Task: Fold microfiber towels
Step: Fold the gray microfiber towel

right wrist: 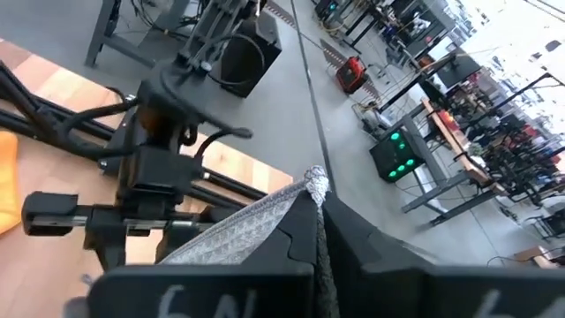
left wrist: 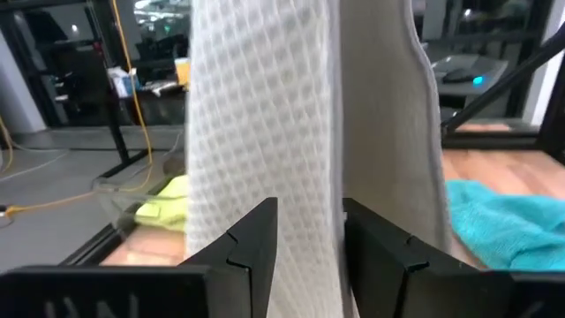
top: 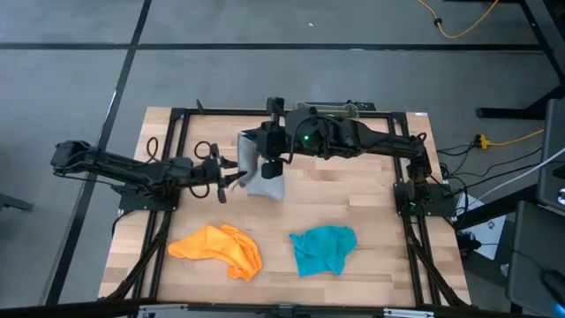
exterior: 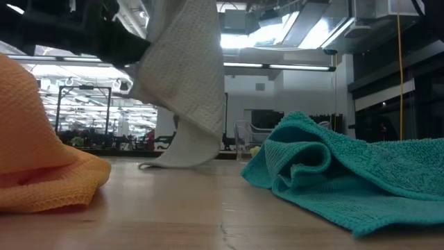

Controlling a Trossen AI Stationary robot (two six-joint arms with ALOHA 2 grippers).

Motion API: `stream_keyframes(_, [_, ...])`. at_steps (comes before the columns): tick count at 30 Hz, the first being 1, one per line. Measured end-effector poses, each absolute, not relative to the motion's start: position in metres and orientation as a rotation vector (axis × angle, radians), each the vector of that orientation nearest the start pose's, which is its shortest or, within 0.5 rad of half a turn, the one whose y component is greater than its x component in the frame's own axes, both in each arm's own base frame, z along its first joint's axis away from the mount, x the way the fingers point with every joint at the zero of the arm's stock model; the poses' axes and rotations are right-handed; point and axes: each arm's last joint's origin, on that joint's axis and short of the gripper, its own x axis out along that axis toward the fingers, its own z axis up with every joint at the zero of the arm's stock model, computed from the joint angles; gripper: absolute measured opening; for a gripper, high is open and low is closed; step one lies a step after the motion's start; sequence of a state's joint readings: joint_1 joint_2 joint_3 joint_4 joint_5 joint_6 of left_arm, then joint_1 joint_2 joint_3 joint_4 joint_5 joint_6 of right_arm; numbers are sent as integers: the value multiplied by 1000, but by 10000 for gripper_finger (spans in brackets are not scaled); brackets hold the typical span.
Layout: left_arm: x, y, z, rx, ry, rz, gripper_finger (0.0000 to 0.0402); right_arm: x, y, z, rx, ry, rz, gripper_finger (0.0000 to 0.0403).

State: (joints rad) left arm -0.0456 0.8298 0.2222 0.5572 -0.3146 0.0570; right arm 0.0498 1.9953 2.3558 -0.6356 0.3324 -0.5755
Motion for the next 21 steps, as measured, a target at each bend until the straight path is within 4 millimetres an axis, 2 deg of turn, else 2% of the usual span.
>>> stream_keyframes(7, [174,5,197,66,111,291,115,417,11,474,-626,315,-234,6])
stream_keyframes(21, [172,10,184,41,239,339,110,412,10,476,-631,332,-241,6])
